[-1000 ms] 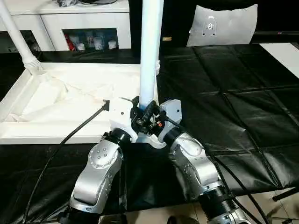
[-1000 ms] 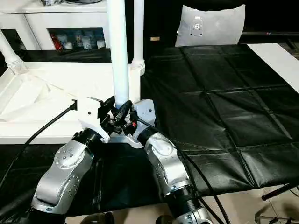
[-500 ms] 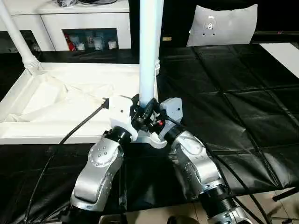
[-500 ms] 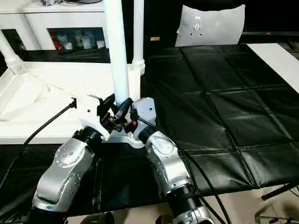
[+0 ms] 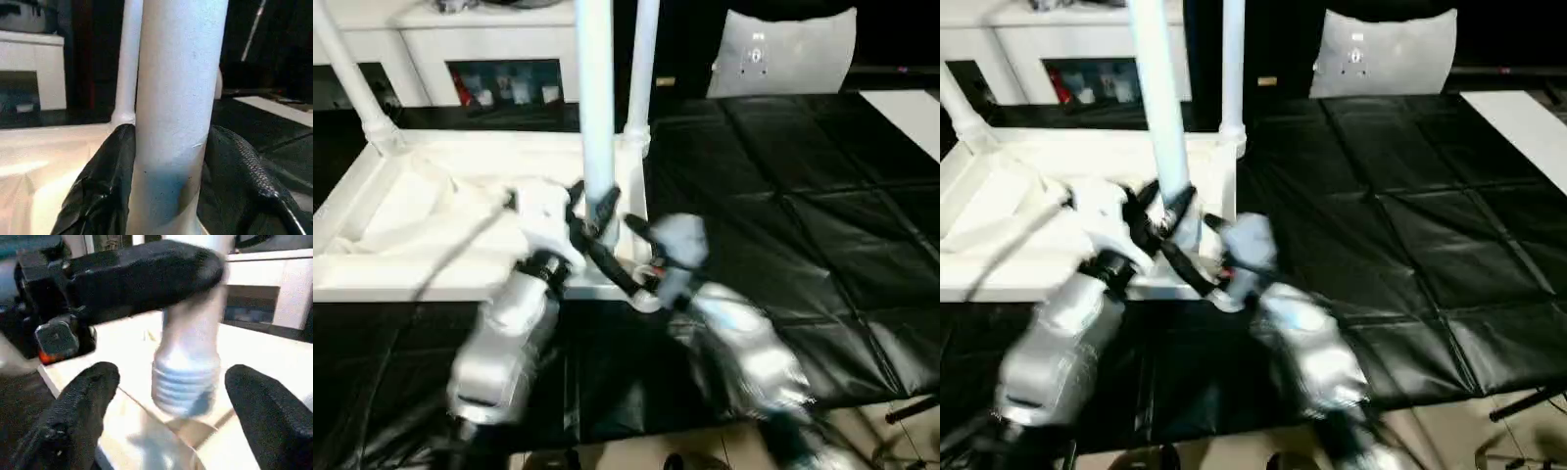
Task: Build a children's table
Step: Pick table leg
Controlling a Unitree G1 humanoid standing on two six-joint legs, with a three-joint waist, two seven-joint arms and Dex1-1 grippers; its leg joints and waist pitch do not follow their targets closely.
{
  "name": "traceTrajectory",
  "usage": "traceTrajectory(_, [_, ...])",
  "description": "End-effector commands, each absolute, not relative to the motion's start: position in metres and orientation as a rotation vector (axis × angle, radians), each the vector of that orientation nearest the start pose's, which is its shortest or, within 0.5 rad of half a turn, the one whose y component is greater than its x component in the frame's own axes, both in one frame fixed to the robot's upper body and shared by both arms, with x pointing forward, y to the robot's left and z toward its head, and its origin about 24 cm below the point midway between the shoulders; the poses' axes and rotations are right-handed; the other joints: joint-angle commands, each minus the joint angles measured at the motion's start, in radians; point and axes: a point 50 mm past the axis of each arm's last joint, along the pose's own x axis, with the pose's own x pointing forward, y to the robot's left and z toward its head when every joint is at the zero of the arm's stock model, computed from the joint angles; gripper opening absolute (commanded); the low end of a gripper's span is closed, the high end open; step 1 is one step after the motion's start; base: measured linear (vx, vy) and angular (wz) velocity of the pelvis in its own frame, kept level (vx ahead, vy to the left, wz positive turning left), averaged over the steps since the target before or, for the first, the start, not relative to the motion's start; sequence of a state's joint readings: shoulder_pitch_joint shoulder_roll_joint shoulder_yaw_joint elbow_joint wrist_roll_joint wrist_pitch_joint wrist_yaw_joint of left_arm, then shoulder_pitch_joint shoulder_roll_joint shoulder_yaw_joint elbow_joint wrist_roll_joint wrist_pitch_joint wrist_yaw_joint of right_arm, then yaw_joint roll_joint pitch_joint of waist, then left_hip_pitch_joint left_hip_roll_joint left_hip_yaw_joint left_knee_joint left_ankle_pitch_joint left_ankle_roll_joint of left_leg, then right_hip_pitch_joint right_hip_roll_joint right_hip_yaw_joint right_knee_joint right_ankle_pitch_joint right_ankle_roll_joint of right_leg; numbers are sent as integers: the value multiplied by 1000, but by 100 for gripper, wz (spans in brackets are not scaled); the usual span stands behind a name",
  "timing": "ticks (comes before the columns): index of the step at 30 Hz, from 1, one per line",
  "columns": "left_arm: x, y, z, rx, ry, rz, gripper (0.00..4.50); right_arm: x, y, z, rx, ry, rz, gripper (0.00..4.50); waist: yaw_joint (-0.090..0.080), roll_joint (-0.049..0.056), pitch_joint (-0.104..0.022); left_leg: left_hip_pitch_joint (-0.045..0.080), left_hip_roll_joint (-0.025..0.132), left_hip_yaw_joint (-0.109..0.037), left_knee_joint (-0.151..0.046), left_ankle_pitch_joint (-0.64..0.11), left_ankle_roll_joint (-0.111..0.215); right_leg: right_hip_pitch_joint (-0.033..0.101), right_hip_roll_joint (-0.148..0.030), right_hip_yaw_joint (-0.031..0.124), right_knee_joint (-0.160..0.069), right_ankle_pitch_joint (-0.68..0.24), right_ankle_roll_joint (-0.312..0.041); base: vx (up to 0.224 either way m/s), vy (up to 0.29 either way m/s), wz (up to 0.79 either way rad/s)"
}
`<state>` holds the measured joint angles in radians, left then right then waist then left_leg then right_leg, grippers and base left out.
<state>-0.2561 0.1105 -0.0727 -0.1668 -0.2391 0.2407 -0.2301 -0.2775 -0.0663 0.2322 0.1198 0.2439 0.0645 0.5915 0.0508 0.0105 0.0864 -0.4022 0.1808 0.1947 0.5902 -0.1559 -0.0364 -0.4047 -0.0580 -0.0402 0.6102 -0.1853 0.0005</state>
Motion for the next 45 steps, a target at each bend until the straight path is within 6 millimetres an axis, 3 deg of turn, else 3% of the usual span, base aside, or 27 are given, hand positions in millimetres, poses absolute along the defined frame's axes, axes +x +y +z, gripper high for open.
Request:
traceTrajectory(1, [286,112,132,-91,-178,-504,197,278,-68,86,151,-74,934,429,4,3,-63,31,47,-32,-76,-322,3,34,-68,45,-84,-276,-132,0,0,0])
traceTrajectory(3, [285,115,137,-121,-163,-602,197,274,-89,90,180,-32,1009,442,6,7,-63,31,49,-31,-76,-314,5,32,-68,46,-83,-272,-142,0,0,0])
traceTrajectory(5, [284,116,138,-143,-155,-638,197,273,-96,93,185,-22,1037,447,8,6,-63,32,47,-29,-74,-310,5,32,-68,45,-84,-270,-150,0,0,0])
traceTrajectory(9, [272,116,141,-202,-78,-919,197,272,-127,112,217,80,1208,450,13,7,-65,34,43,-28,-69,-282,13,37,-67,42,-79,-261,-174,0,0,0])
traceTrajectory(10, [271,116,141,-213,-72,-936,197,272,-129,114,215,89,1222,450,14,7,-65,33,44,-30,-69,-276,14,40,-67,41,-78,-259,-180,0,0,0])
traceTrajectory(11, [271,116,141,-215,-71,-939,197,272,-129,114,215,91,1224,450,14,7,-63,33,46,-27,-69,-274,16,34,-66,43,-80,-258,-184,0,0,0])
traceTrajectory(14, [266,116,143,-231,-38,-1032,197,274,-139,120,212,142,1274,450,15,0,-66,29,43,-27,-67,-259,17,42,-71,40,-79,-274,-186,0,0,0])
traceTrajectory(16, [262,115,145,-221,-22,-1100,197,276,-145,123,199,176,1313,450,15,0,-65,31,45,-26,-66,-247,21,40,-69,41,-80,-277,-187,0,0,0])
traceTrajectory(27, [254,108,153,-246,0,-1227,197,281,-146,133,165,261,1446,450,16,-5,-66,32,46,-24,-62,-231,17,40,-70,41,-77,-276,-202,0,0,0])
traceTrajectory(37, [252,103,154,-251,15,-1267,197,287,-130,128,113,278,1492,450,16,-4,-68,32,46,-23,-60,-222,15,40,-71,40,-75,-262,-209,0,0,0])
traceTrajectory(45, [249,97,154,-249,15,-1287,197,290,-124,125,113,272,1502,369,17,-3,-69,32,47,-24,-61,-218,13,42,-69,41,-73,-243,-207,0,0,0])
